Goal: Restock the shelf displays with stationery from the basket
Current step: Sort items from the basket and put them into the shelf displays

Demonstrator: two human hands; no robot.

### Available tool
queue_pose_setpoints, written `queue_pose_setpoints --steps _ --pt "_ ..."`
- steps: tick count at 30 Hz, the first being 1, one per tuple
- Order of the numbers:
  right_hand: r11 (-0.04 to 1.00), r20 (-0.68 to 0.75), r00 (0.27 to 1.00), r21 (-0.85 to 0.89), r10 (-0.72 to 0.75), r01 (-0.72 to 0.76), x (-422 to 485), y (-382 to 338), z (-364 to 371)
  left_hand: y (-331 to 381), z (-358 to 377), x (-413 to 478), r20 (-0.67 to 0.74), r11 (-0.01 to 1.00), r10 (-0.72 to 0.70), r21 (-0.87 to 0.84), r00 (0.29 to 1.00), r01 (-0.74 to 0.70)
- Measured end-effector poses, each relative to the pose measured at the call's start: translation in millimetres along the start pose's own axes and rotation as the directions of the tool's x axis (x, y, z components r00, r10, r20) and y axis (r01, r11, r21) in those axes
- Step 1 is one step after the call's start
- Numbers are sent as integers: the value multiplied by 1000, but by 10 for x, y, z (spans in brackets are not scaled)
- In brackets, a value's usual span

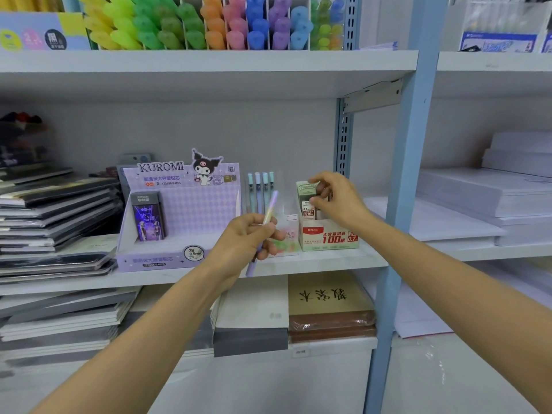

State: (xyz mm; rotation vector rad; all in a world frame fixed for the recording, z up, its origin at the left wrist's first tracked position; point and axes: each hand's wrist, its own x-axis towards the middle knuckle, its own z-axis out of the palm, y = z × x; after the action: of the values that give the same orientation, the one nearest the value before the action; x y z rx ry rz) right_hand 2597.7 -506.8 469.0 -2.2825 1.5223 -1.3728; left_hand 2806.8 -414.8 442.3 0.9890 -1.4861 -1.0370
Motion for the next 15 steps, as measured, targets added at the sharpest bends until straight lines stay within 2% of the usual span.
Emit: queue_pose_setpoints --steps 2,3,5,7,9,12,15 --pt "993 -79 995 90 -66 73 -42 -130 -43 13 -6 -15 -8 999 40 28 999 -39" --pt "975 -61 991 184 -115 125 -74 -216 -69 22 -8 -27 -14 998 57 38 998 -57" --pt "896 112 966 410 -233 168 -145 -390 -105 48 -5 -53 -18 996 84 41 996 -83" --pt "851 267 910 504 -318 150 -204 -482 -90 78 -14 -76 -17 994 99 47 995 -98" --pt "831 253 919 542 -303 124 -230 -485 -72 92 -76 -94 -35 994 98 59 995 -96" --pt "742 136 976 670 -168 34 -254 -405 -102 65 -266 -112 -147 995 100 22 984 -98" --pt "717 233 960 695 -155 -53 -317 -363 -88 44 -363 -127 -249 986 108 -96 962 -135"
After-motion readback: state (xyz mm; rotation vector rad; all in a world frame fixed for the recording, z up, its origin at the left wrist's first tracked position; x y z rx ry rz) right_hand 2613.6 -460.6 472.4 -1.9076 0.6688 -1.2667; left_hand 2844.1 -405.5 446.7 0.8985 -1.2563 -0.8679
